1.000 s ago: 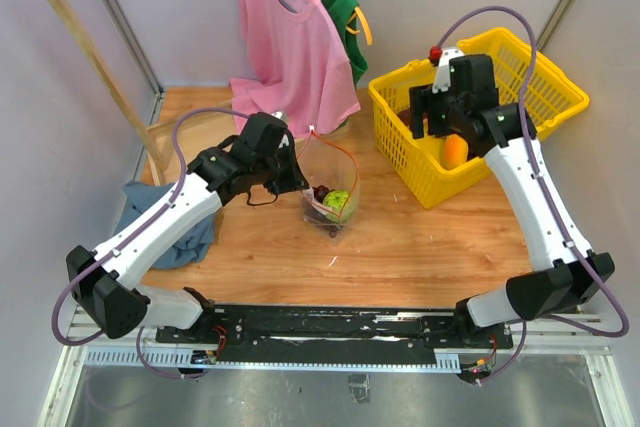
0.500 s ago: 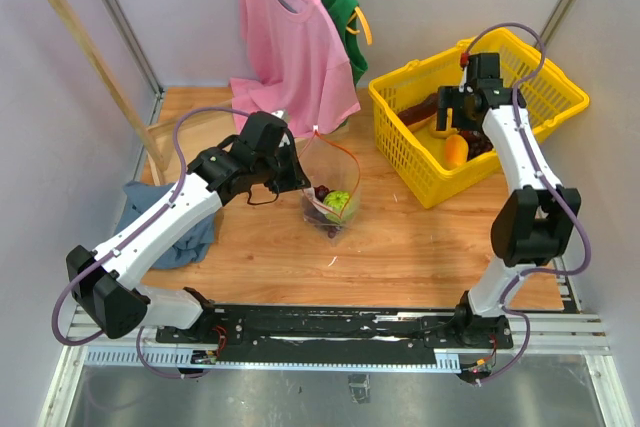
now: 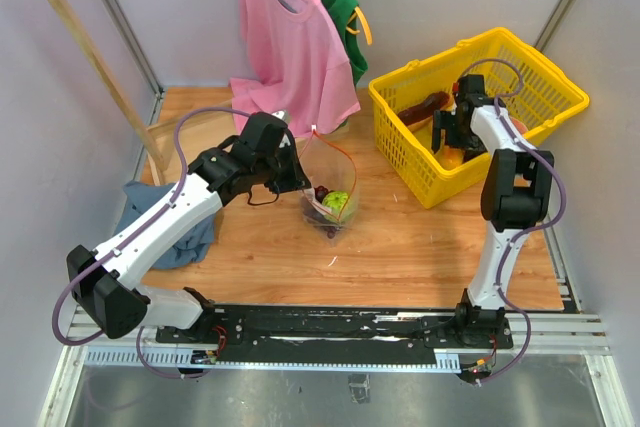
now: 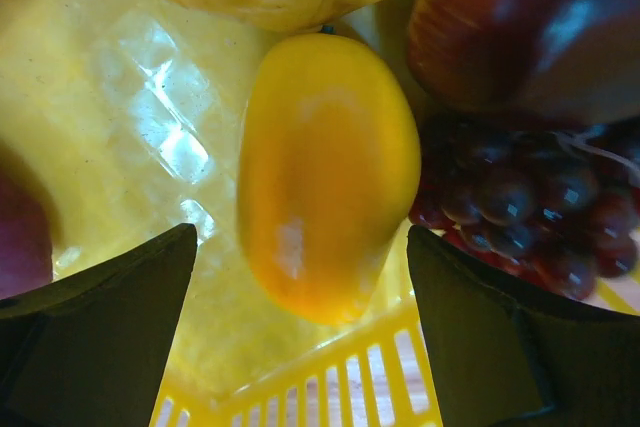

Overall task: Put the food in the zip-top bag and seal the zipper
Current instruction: Pick up the fake fruit from the bin.

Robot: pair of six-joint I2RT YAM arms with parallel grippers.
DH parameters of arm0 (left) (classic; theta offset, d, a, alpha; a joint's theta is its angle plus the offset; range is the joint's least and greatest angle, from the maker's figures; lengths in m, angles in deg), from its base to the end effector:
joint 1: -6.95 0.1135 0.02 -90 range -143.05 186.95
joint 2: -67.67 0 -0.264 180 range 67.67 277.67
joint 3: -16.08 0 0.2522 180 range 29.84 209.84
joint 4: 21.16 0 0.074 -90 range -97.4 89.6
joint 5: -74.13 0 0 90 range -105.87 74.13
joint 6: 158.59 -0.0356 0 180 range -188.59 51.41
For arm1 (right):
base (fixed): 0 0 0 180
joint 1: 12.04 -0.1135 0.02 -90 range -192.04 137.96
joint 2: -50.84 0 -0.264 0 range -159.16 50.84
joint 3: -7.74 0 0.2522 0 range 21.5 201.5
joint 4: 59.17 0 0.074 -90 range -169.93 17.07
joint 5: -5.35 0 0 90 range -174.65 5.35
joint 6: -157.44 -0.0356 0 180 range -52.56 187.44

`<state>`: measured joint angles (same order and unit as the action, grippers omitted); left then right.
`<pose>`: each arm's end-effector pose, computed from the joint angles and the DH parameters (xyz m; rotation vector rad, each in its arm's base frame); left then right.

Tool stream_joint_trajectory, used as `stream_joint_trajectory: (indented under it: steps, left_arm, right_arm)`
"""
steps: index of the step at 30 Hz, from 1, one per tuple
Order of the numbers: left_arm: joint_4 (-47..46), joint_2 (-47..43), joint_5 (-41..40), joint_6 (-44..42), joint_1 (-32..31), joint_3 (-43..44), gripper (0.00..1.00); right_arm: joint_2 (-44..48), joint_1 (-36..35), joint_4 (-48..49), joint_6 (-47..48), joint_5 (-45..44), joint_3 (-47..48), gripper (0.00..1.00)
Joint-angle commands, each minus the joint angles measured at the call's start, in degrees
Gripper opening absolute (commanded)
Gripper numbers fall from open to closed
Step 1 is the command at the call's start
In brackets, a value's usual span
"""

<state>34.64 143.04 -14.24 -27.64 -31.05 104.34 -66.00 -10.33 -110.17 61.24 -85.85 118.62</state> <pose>0.2196 -0.1728 0.3506 -0.0476 2.4328 -0.7008 0.4496 -0.0142 0.2310 0.1848 2.5579 0.0030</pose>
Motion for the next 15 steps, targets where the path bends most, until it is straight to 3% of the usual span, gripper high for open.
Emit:
stream_joint_trajectory:
  steps: [1, 9, 12, 15]
  left_arm:
    - [-1.44, -0.53, 0.64, -0.90, 0.29, -0.33, 0.00]
    - [-1.52, -1.09, 0.44, -0.48, 0.29, -1.08, 0.00]
    - [-1.52, -1.27, 0.23, -0.36, 0.29, -1.28, 0.00]
    - [-1.52, -1.58, -0.16, -0.26, 0.29, -1.55, 0.00]
  right_arm:
    - [-3.54, 1.57, -0.42, -1.56, 1.54, 1.72, 0.86]
    - [-5.90, 1.80, 2.16, -0.20, 4.16, -1.02, 0.80]
    - [-5.45, 1.83, 2.88, 0.12, 4.56, -1.61, 0.70]
    - [-4.28, 1.89, 4.06, -0.23, 4.56, -2.63, 0.68]
